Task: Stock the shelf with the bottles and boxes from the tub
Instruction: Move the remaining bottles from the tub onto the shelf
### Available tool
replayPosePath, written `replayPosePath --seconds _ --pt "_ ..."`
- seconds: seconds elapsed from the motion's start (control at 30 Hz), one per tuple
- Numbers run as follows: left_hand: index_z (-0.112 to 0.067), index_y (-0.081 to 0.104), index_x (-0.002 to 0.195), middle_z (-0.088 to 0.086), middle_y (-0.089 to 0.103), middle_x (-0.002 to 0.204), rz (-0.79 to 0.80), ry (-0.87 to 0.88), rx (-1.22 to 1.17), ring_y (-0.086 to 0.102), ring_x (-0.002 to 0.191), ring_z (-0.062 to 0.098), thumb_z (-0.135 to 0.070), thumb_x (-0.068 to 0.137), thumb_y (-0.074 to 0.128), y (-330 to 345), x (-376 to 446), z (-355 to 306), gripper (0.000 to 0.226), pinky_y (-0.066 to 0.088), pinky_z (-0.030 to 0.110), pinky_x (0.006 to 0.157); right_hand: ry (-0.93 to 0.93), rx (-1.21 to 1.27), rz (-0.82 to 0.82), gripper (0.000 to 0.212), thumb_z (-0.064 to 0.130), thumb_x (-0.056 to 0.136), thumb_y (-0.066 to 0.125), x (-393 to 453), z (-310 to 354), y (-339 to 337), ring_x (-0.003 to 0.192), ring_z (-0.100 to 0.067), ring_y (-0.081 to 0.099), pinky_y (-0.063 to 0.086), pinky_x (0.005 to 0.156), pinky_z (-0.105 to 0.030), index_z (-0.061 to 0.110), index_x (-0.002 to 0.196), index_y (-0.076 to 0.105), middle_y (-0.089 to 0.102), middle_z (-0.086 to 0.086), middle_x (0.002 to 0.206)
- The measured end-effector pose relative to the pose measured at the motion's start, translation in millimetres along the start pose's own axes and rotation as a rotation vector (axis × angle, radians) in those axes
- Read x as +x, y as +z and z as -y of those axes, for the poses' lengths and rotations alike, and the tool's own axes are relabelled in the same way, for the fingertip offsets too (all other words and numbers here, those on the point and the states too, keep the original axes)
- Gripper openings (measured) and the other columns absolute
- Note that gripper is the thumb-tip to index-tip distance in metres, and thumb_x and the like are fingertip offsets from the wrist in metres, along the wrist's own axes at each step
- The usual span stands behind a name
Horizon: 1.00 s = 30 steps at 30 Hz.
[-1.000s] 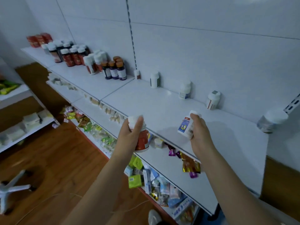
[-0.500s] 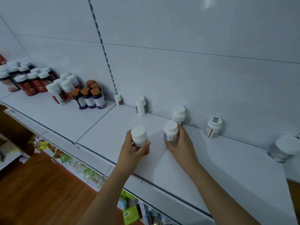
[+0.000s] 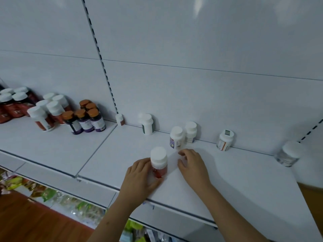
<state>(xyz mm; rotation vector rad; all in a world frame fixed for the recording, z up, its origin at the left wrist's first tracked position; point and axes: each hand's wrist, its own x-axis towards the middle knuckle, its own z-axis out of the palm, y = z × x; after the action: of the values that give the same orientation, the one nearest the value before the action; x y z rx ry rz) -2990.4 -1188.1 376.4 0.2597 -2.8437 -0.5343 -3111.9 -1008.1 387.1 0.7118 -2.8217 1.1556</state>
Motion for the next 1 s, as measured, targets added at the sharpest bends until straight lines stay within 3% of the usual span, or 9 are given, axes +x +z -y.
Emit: replayPosePath --seconds 0.13,0.2,0.27,0.4,0.5,0.73,1.0 --pt "-0.031 0.034 0.150 -0.011 0.028 0.158 0.016 0.018 0.108 0.021 0.147 0.011 -0.073 0.091 0.024 -8.0 -9.2 32.2 0.073 0.014 0.027 0.117 0.068 0.256 0.039 0.055 0.001 0.086 0.059 -34.1 10.7 9.1 0.115 -0.006 0.054 0.045 0.101 -0.026 0.033 0.129 0.048 0.055 0.014 0.124" --pt "-0.031 0.032 0.151 -0.011 0.024 0.160 0.025 0.034 0.117 0.017 0.149 0.011 -0.072 0.092 0.019 -13.0 -14.3 45.7 0.073 0.008 0.024 0.117 0.028 0.312 0.121 0.068 0.008 0.085 0.067 -44.7 21.9 18.1 0.123 -0.001 0.048 0.039 0.098 -0.011 0.035 0.141 0.038 0.048 0.019 0.134" --pt "-0.031 0.032 0.152 -0.011 0.023 0.160 0.047 0.051 0.108 0.016 0.149 0.011 -0.070 0.093 0.018 -18.2 -18.4 56.9 0.072 0.005 0.024 0.116 0.020 0.358 0.149 0.077 0.022 0.083 0.075 -43.6 36.9 29.7 0.124 0.005 0.046 0.038 0.098 -0.010 0.034 0.147 0.032 0.045 0.023 0.139" --pt "-0.030 0.042 0.147 -0.010 0.034 0.156 0.064 0.048 0.089 0.029 0.145 0.014 -0.064 0.097 0.027 -33.5 -35.2 84.8 0.063 0.011 0.027 0.115 0.041 0.288 0.037 0.049 0.028 0.079 0.080 -27.9 71.7 46.9 0.105 -0.011 0.062 0.050 0.086 -0.024 0.029 0.118 0.050 0.064 0.010 0.112" --pt "-0.030 0.046 0.144 -0.012 0.037 0.154 0.030 0.007 0.060 0.031 0.144 0.011 -0.063 0.096 0.032 -52.3 -58.2 122.3 0.060 0.010 0.025 0.116 0.047 0.312 0.072 0.047 0.027 0.075 0.083 -20.9 107.3 61.6 0.094 -0.011 0.063 0.047 0.072 -0.013 0.031 0.109 0.051 0.064 0.010 0.098" --pt "-0.034 0.038 0.147 -0.012 0.035 0.155 -0.085 -0.199 0.021 0.027 0.145 0.009 -0.061 0.096 0.032 -117.9 -104.5 203.7 0.058 0.016 0.025 0.115 -0.054 0.432 0.144 0.046 0.025 0.076 0.084 -11.1 212.5 124.4 0.092 0.004 0.060 0.044 0.068 -0.007 0.027 0.111 0.053 0.063 0.015 0.099" --pt "-0.035 0.042 0.143 -0.012 0.044 0.146 -0.175 -0.376 -0.045 0.039 0.135 0.011 -0.054 0.098 0.041 -166.2 -132.9 296.3 0.049 0.037 0.033 0.110 -0.142 0.473 0.228 0.050 0.027 0.079 0.081 6.1 307.1 209.8 0.099 -0.009 0.061 0.047 0.081 -0.020 0.030 0.117 0.049 0.063 0.009 0.108"
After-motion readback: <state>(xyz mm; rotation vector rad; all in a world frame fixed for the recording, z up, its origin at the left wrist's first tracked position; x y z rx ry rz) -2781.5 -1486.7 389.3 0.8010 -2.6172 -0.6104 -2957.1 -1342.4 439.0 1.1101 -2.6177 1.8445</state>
